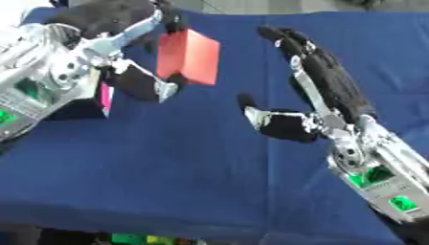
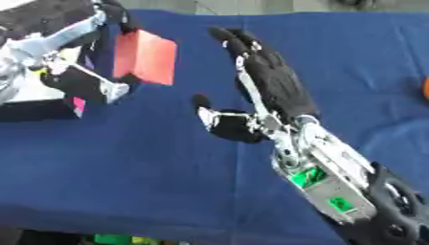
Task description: Pick up the objects with one hand, pass them to the other hand, and then place them into the box on the other side of the table.
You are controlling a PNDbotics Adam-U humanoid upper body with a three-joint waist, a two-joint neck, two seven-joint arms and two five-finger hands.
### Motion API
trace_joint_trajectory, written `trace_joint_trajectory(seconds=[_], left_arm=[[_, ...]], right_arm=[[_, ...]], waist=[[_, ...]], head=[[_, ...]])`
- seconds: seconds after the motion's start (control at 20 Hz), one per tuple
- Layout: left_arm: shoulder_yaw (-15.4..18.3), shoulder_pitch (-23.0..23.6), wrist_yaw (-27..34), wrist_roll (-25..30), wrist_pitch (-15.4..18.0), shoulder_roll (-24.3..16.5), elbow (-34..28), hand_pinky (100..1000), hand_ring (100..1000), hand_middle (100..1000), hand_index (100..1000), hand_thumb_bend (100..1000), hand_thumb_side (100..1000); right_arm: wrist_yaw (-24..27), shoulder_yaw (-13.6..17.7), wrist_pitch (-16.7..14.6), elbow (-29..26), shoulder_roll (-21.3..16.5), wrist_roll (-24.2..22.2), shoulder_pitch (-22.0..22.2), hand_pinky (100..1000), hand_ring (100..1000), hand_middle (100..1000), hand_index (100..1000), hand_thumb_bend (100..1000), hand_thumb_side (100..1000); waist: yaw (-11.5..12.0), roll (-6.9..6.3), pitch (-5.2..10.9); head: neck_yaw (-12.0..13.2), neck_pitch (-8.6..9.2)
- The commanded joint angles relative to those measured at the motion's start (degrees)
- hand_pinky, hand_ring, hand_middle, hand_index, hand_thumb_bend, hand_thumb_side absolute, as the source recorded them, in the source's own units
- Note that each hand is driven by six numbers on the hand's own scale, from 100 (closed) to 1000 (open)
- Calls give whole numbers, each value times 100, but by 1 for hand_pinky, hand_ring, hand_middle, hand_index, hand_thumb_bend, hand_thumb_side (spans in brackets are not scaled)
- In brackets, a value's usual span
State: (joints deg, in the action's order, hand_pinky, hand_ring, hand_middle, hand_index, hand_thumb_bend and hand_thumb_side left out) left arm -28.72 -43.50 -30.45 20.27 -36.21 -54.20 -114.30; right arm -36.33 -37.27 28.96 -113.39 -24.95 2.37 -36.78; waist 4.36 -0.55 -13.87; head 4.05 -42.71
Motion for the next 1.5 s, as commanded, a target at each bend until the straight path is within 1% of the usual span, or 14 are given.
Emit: trace_joint_trajectory(seconds=[0.05, 0.1, 0.15, 0.3, 0.4, 0.8, 1.0, 1.1, 1.15, 1.2, 1.25, 1.3, 1.45, 1.5], left_arm=[[578, 244, 157, -371, -343, -509, -29, 666, 478, 297, 418, 100, 100], [673, 340, 230, -459, -429, -568, -25, 667, 478, 300, 423, 100, 100], [832, 490, 296, -551, -597, -648, -18, 667, 479, 302, 427, 100, 100], [1221, 857, 552, -830, -970, -811, 78, 667, 480, 306, 436, 100, 100], [1360, 1014, 696, -1064, -1059, -875, 279, 674, 490, 319, 451, 100, 100], [1526, 1103, 921, -1652, -880, -729, 1842, 707, 538, 398, 532, 100, 100], [1530, 1024, 941, -1625, -756, -586, 2583, 744, 593, 485, 633, 100, 100], [1526, 971, 952, -1524, -643, -503, 2879, 773, 646, 552, 708, 124, 100], [1525, 952, 953, -1459, -585, -474, 2986, 773, 646, 552, 708, 124, 100], [1522, 946, 945, -1384, -533, -451, 3079, 803, 722, 642, 776, 180, 196], [1522, 944, 927, -1288, -487, -434, 3162, 819, 758, 691, 808, 218, 246], [1527, 942, 894, -1190, -448, -423, 3229, 829, 776, 713, 829, 247, 273], [1561, 958, 727, -858, -453, -415, 3412, 885, 863, 796, 894, 440, 434], [1580, 963, 656, -730, -495, -413, 3489, 905, 888, 817, 906, 547, 500]], right_arm=[[179, 114, -107, -120, -293, 17, -48, 885, 897, 878, 947, 271, 219], [260, 139, -137, -120, -354, 40, -45, 884, 892, 874, 932, 189, 251], [357, 197, -203, -120, -496, 92, -26, 879, 882, 865, 920, 147, 224], [671, 464, -423, -120, -967, 278, 63, 875, 872, 849, 899, 100, 153], [841, 723, -483, -120, -1271, 404, 121, 873, 866, 839, 880, 106, 122], [1906, 1971, -236, -120, -2274, 1163, 317, 861, 847, 809, 844, 158, 100], [2529, 2406, -46, -120, -2688, 1467, 445, 859, 846, 808, 846, 175, 100], [2676, 2554, 46, -120, -2877, 1515, 524, 859, 848, 811, 848, 210, 100], [2713, 2616, 84, -120, -2950, 1524, 563, 859, 848, 811, 848, 210, 100], [2741, 2691, 133, -120, -3029, 1547, 613, 858, 845, 807, 845, 220, 100], [2767, 2769, 177, -120, -3113, 1586, 669, 857, 844, 807, 844, 229, 100], [2785, 2836, 198, -120, -3191, 1630, 725, 857, 845, 808, 845, 235, 100], [2783, 3008, 173, -120, -3370, 1760, 873, 856, 844, 808, 844, 246, 100], [2797, 3059, 156, -120, -3405, 1802, 905, 855, 843, 807, 844, 245, 100]], waist=[[8, 17, 78], [6, 28, 75], [10, 52, 70], [-1, 102, 53], [-15, 123, 40], [-100, 166, -32], [-159, 183, -64], [-190, 198, -79], [-201, 203, -84], [-220, 208, -94], [-235, 212, -105], [-247, 213, -117], [-276, 207, -158], [-287, 202, -172]], head=[[68, 81], [84, 90], [112, 108], [211, 148], [292, 178], [647, 336], [747, 395], [750, 426], [737, 434], [698, 436], [640, 441], [585, 446], [488, 468], [490, 479]])
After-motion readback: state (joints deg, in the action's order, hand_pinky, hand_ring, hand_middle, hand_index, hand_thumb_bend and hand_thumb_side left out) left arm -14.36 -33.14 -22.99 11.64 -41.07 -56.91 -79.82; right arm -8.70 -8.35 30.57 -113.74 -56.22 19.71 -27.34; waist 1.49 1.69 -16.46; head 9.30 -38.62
